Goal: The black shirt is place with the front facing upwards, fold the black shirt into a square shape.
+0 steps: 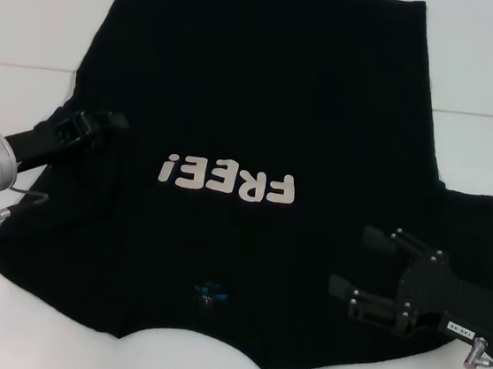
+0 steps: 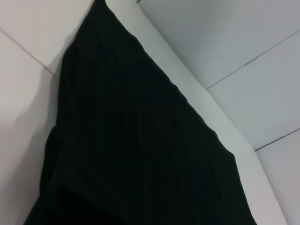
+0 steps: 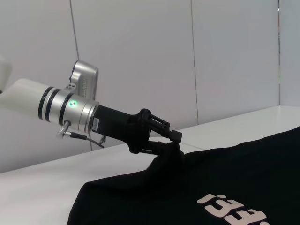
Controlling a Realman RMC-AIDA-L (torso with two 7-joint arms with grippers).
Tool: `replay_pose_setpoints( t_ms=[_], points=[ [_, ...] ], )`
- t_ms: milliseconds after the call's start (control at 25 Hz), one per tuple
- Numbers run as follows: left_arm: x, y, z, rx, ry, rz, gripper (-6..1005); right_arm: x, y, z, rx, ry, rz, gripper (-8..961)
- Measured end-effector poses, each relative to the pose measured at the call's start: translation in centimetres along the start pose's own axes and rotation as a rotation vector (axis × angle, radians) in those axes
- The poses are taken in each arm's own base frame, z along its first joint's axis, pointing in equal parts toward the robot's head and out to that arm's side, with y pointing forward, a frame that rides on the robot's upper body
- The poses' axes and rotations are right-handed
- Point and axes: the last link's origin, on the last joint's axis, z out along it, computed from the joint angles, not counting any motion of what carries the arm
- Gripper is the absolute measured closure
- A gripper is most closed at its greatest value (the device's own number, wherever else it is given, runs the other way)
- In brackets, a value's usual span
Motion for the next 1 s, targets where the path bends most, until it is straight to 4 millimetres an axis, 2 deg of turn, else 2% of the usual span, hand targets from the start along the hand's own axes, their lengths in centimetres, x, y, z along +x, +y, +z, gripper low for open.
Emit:
replay_pose_setpoints(
  t_ms=[160,360,480,640,720,880,1000],
  points=[
    [-0.5,-0.3,-0.1,-0.004,-0.018,-0.008,704,0.1,0.2,0.1,-0.003,-0.002,0.005,25],
    [-1.7,0.3,0.2,-0.038,-0.077,0.022,471,0.0,0.2,0.2,-0.007,-0.002,0.002,25],
    [-2.0,0.7,0.2,-0.07,-0.099,0.007,268,0.0,0.2,0.2,-0.007,-0.002,0.001,25],
    [-2.2,1.5,-0.1,-0.128,-0.123,0.022,162,0.0,0.2,0.2,-0.006,-0.003,0.002,25],
    [-2.0,1.9,-0.7,-0.17,-0.132,0.097,109,0.1,0.2,0.1,-0.004,-0.003,0.003,25],
    [-2.3,2.2,-3.0,-0.281,-0.137,0.329,110,0.0,-0.2,-0.3,0.035,-0.023,0.032,25],
    [-3.4,2.5,-5.2,-0.397,-0.169,0.56,111,-0.2,-0.9,-1.1,0.082,-0.048,0.11,25]
  ],
)
